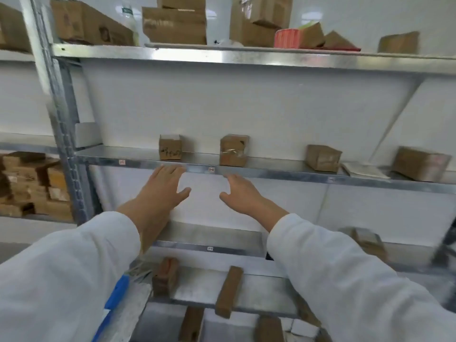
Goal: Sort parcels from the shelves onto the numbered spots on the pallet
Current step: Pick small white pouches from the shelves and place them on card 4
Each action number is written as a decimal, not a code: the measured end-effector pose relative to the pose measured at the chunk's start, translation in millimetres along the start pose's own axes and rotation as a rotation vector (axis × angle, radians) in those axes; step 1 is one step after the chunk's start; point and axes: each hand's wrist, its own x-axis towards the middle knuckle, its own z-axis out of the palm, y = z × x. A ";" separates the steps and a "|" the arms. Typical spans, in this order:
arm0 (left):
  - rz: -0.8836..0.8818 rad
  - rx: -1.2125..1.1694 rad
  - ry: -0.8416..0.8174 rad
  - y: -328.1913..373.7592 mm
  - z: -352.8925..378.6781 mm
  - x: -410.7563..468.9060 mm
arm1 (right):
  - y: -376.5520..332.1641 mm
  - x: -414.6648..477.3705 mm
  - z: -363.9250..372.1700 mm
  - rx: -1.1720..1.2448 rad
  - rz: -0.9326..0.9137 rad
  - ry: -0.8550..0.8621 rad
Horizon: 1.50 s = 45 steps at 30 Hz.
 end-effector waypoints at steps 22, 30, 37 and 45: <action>0.572 -0.191 -0.075 342.3 95.8 102.3 | 308.9 -176.4 -177.2 -0.121 0.587 0.176; 0.560 -0.241 -0.152 404.6 153.4 212.9 | 388.1 -107.1 -197.9 -0.125 0.572 0.179; 0.608 -0.237 -0.119 451.4 210.5 308.8 | 472.2 -17.6 -208.8 -0.142 0.600 0.112; 0.503 -0.041 -0.277 485.5 259.3 343.0 | 543.4 38.2 -184.6 -0.233 0.645 0.011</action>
